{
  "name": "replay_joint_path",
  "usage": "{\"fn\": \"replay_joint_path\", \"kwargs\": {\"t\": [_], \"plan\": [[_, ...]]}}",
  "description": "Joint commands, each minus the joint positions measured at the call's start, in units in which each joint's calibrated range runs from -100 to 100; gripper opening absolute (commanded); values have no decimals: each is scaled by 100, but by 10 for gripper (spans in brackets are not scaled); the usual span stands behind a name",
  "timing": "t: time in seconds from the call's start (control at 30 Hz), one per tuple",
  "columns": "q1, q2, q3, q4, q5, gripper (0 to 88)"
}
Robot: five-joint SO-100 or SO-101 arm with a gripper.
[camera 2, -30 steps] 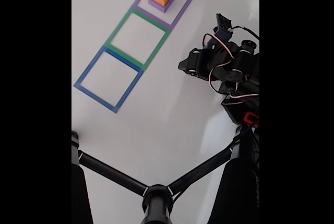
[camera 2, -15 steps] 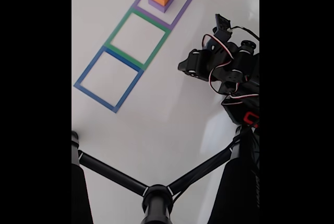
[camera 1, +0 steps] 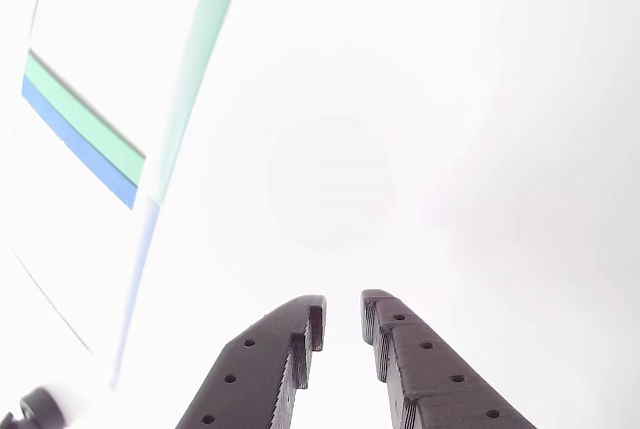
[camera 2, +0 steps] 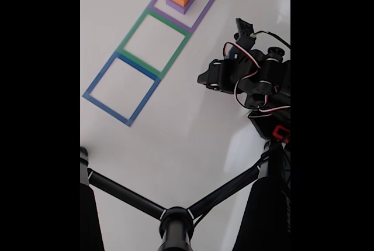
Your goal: Tower of hanoi
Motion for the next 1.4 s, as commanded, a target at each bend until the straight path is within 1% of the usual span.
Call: {"fn": "replay_joint_path", "kwargs": {"t": [0.0,0.17,0.23,0.3,0.37,0.43,0.5,0.6,0.63,0.7,0.73,0.8,0.83,0.87,0.9,1.0,1.03,1.07,1.2,1.23,1.27,1.3,1.33,1.37], "plan": [[-67,529,-473,-126,307,1],[-86,1361,-1128,-580,831,1],[-67,1692,-1418,-806,1169,1],[-38,1999,-1718,-985,1626,1],[-9,2330,-2082,-1090,1947,1],[19,2628,-2546,-1106,2404,1],[58,2927,-3082,-1033,3181,1],[106,3379,-3955,-887,4568,1],[115,3492,-4200,-855,4940,0],[154,3662,-4646,-855,6072,0],[163,3719,-4837,-855,6765,0],[182,3799,-5191,-855,8490,0],[192,3848,-5373,-847,9673,0],[211,3904,-5546,-847,10671,0],[278,3977,-5718,-815,10992,0],[480,4122,-5946,-766,12683,0],[575,4163,-5964,-766,13342,0],[662,4203,-5982,-790,13714,0],[1016,4413,-6282,-693,14796,0],[1093,4477,-6446,-628,14847,0],[1170,4550,-6655,-450,15100,0],[1237,4607,-6828,-280,15252,0],[1275,4623,-6946,-167,15286,0],[1314,4623,-7028,-142,15151,0]]}}
